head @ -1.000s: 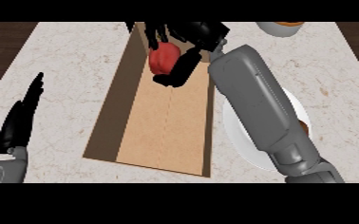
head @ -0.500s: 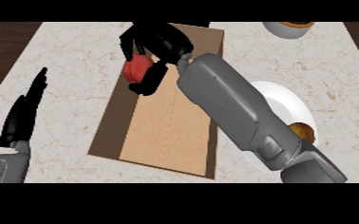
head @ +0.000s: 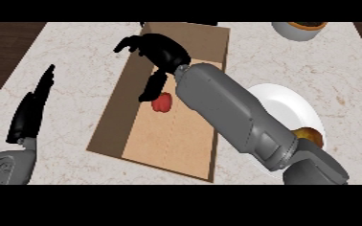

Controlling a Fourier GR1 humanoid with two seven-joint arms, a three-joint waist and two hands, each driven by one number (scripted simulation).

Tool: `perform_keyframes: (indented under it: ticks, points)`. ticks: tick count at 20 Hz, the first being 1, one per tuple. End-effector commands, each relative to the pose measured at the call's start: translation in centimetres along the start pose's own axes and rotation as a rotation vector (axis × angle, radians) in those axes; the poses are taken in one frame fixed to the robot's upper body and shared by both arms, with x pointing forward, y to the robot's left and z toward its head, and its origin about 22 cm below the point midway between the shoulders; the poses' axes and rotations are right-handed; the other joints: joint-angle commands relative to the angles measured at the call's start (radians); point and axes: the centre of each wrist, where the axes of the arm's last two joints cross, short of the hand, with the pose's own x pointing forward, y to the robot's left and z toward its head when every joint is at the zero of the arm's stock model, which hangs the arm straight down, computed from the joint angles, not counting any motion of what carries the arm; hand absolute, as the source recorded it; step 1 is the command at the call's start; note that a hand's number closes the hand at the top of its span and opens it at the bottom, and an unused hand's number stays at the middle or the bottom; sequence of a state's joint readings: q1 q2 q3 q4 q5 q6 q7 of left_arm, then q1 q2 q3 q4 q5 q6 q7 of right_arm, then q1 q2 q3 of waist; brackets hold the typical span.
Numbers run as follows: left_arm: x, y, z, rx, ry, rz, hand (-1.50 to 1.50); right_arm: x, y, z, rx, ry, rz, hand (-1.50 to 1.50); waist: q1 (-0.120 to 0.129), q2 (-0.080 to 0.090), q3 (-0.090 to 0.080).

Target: Pick the bell pepper from the plate and place it in the cardboard box

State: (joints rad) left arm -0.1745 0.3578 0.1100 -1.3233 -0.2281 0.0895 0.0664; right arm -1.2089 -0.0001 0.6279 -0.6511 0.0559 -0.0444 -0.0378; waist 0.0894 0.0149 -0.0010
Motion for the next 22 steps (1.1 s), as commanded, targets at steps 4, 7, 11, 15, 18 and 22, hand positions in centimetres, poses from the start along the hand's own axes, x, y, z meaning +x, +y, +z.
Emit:
perform_keyframes:
  ticks: [4,7,11,15,18,22]
  points:
    - [-0.3,-0.2,-0.1,-0.002,0.005,0.0,0.0,-0.5,0.2,0.0,-0.117,-0.105,-0.116,-1.5,-0.003,0.006,0.0]
    - [-0.4,-0.8,0.7,0.012,0.006,-0.004,0.0,-0.8,-0.7,-0.1,-0.219,-0.134,-0.201,-1.5,-0.006,0.003,0.001]
    - [0.4,1.3,-0.2,0.019,0.007,-0.003,0.0,-1.7,-2.2,-0.2,-0.266,-0.143,-0.34,-1.5,-0.032,-0.001,0.001]
    - [-0.9,0.5,1.7,0.038,0.031,-0.01,0.0,-2.6,-5.4,-0.2,-0.31,-0.165,-0.435,-1.5,-0.04,-0.004,0.001]
    - [-1.7,0.5,0.8,0.046,0.038,-0.015,0.0,-7.2,-7.5,2.5,-0.294,-0.169,-0.475,-1.5,-0.063,-0.003,0.001]
    - [-1.3,1.1,0.4,0.045,0.035,0.008,0.0,-9.6,-12.4,4.9,-0.354,-0.095,-0.444,-1.5,-0.056,-0.002,0.001]
